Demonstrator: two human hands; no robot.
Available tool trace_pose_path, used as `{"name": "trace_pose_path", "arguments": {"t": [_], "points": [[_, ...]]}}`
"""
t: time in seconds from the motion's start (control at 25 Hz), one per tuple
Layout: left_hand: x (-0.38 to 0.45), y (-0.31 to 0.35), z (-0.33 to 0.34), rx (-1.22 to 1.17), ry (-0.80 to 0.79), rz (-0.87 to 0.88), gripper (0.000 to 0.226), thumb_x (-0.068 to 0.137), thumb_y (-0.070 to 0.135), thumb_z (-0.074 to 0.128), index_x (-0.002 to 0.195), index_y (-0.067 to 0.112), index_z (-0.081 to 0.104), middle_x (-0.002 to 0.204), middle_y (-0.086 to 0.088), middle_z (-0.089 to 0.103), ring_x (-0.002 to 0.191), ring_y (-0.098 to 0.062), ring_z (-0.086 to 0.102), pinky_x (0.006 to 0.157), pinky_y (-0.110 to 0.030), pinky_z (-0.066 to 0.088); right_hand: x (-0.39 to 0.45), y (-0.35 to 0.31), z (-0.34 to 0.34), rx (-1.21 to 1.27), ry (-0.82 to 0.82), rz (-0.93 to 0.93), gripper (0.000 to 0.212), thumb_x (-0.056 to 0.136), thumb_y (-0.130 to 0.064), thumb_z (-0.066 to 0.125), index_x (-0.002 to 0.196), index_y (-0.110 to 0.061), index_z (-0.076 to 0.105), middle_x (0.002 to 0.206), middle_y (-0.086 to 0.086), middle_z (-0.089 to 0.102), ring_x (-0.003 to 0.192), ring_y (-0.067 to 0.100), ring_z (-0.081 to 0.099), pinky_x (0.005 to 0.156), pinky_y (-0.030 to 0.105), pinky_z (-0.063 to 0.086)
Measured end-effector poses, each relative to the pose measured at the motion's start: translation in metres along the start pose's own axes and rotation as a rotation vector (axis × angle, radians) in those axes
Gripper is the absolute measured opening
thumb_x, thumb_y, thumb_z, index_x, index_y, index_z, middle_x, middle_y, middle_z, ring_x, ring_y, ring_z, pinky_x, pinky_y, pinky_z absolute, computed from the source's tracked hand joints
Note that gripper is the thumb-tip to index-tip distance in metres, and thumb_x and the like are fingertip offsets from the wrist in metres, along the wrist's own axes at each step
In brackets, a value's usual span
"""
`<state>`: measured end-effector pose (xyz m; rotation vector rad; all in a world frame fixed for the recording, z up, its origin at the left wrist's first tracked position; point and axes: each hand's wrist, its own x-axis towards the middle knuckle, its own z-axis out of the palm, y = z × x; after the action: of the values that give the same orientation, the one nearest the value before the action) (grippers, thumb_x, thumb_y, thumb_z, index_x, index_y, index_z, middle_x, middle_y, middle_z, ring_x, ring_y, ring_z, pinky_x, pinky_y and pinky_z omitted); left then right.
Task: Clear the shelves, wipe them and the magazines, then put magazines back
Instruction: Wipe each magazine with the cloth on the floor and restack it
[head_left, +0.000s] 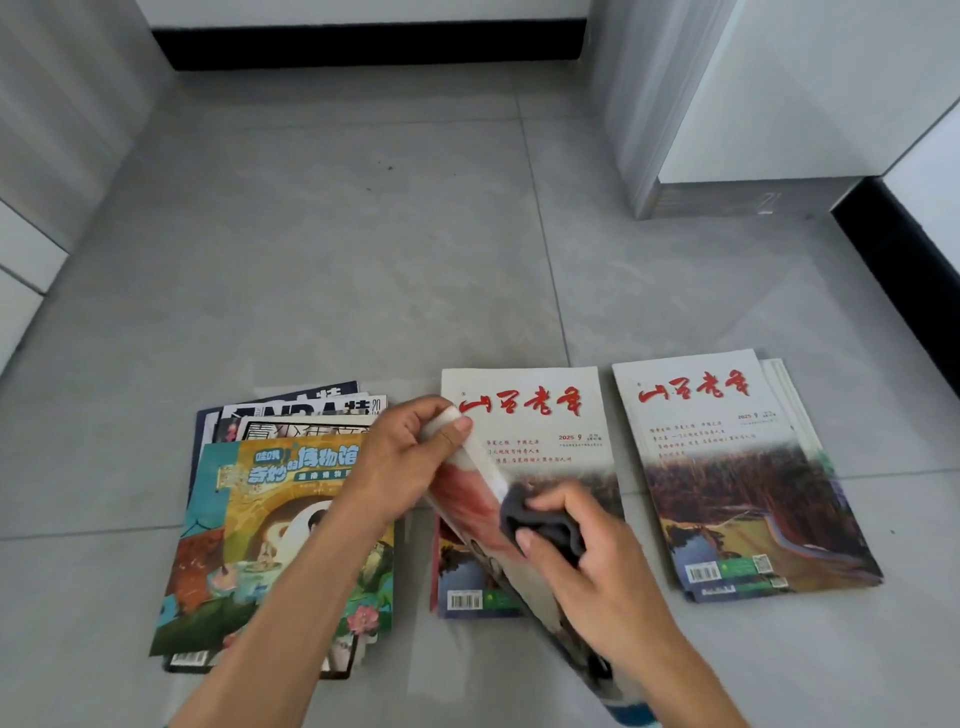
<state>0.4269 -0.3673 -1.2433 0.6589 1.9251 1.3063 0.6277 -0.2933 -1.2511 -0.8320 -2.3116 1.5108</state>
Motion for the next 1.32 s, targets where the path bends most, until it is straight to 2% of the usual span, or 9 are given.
{"name": "trace_pose_path", "arguments": {"t": [0.12, 0.24, 0.4, 0.64, 0.8, 0.96, 1.04, 1.2, 1.32], "points": [[-0.007, 0.004, 0.022, 0.038, -0.089, 0.114, 0.011, 0.094, 0.011, 0.063, 0.087, 0.012, 0.072, 0.084, 0.000, 0.074, 0.078, -0.009, 0.066, 0.073, -0.025, 0.053, 0.037, -0.008, 0.002, 0.117, 0.088, -0.023, 0.018, 0.091, -0.018, 0.071, 0.099, -0.028, 0.058, 0.097, -0.017, 0.068, 0.093, 0.007, 0.066, 0.077, 0.027, 0.053], [-0.001, 0.006, 0.003, -0.107, 0.032, 0.028, 0.014, 0.091, 0.012, 0.066, 0.078, 0.015, 0.072, 0.076, -0.003, 0.071, 0.073, -0.010, 0.063, 0.068, -0.029, 0.052, 0.016, 0.006, -0.008, 0.106, -0.028, -0.031, 0.018, 0.091, -0.018, 0.071, 0.099, -0.030, 0.060, 0.102, -0.017, 0.070, 0.094, 0.010, 0.068, 0.079, 0.030, 0.053], [0.002, -0.002, -0.023, -0.116, 0.201, -0.030, 0.015, 0.091, 0.011, 0.066, 0.078, 0.017, 0.070, 0.069, 0.011, 0.068, 0.070, -0.006, 0.061, 0.063, -0.021, 0.049, -0.026, 0.022, -0.019, 0.061, -0.121, 0.010, 0.024, 0.090, -0.017, 0.072, 0.100, -0.036, 0.060, 0.108, -0.018, 0.070, 0.101, 0.007, 0.068, 0.085, 0.032, 0.054], [-0.011, 0.011, 0.024, 0.011, -0.095, 0.058, 0.013, 0.093, 0.012, 0.062, 0.084, 0.010, 0.071, 0.078, -0.005, 0.071, 0.075, -0.007, 0.062, 0.070, -0.028, 0.051, 0.038, -0.008, -0.007, 0.087, 0.045, -0.069, 0.015, 0.090, -0.018, 0.072, 0.098, -0.024, 0.061, 0.099, -0.017, 0.069, 0.093, 0.007, 0.067, 0.079, 0.027, 0.052], [-0.003, 0.017, -0.010, -0.166, 0.175, -0.032, 0.014, 0.090, 0.010, 0.066, 0.080, 0.019, 0.071, 0.071, 0.008, 0.069, 0.067, -0.002, 0.061, 0.070, -0.029, 0.051, 0.009, 0.011, -0.024, 0.077, -0.107, -0.040, 0.019, 0.090, -0.018, 0.072, 0.099, -0.031, 0.062, 0.106, -0.017, 0.070, 0.096, 0.008, 0.068, 0.082, 0.029, 0.053], [0.011, 0.015, -0.046, -0.152, 0.380, -0.028, 0.016, 0.091, 0.010, 0.065, 0.079, 0.019, 0.069, 0.073, 0.004, 0.064, 0.067, -0.004, 0.055, 0.068, -0.027, 0.046, -0.030, 0.033, -0.047, 0.135, -0.193, 0.090, 0.025, 0.090, -0.015, 0.073, 0.094, -0.037, 0.064, 0.117, -0.021, 0.067, 0.109, 0.006, 0.066, 0.092, 0.037, 0.053], [0.012, 0.014, -0.041, -0.147, 0.331, -0.027, 0.015, 0.091, 0.012, 0.065, 0.079, 0.020, 0.070, 0.071, 0.005, 0.065, 0.070, -0.009, 0.055, 0.067, -0.027, 0.046, -0.021, 0.024, -0.043, 0.054, -0.177, 0.040, 0.023, 0.090, -0.017, 0.073, 0.095, -0.037, 0.062, 0.112, -0.023, 0.068, 0.106, 0.003, 0.066, 0.089, 0.032, 0.054], [0.001, 0.024, 0.008, 0.010, -0.032, 0.049, 0.010, 0.090, 0.010, 0.067, 0.082, 0.014, 0.073, 0.073, 0.009, 0.071, 0.068, -0.002, 0.063, 0.063, -0.019, 0.050, 0.026, -0.012, -0.018, -0.002, -0.028, -0.075, 0.018, 0.090, -0.022, 0.072, 0.098, -0.030, 0.058, 0.101, -0.020, 0.068, 0.096, 0.002, 0.066, 0.081, 0.028, 0.053], [0.000, 0.021, 0.021, -0.026, -0.013, 0.075, 0.013, 0.090, 0.008, 0.067, 0.079, 0.013, 0.073, 0.072, 0.006, 0.072, 0.067, -0.003, 0.062, 0.063, -0.019, 0.051, 0.044, -0.016, -0.020, 0.110, -0.025, -0.006, 0.027, 0.087, -0.019, 0.075, 0.103, -0.028, 0.056, 0.103, -0.017, 0.067, 0.099, 0.005, 0.064, 0.084, 0.025, 0.050]]}}
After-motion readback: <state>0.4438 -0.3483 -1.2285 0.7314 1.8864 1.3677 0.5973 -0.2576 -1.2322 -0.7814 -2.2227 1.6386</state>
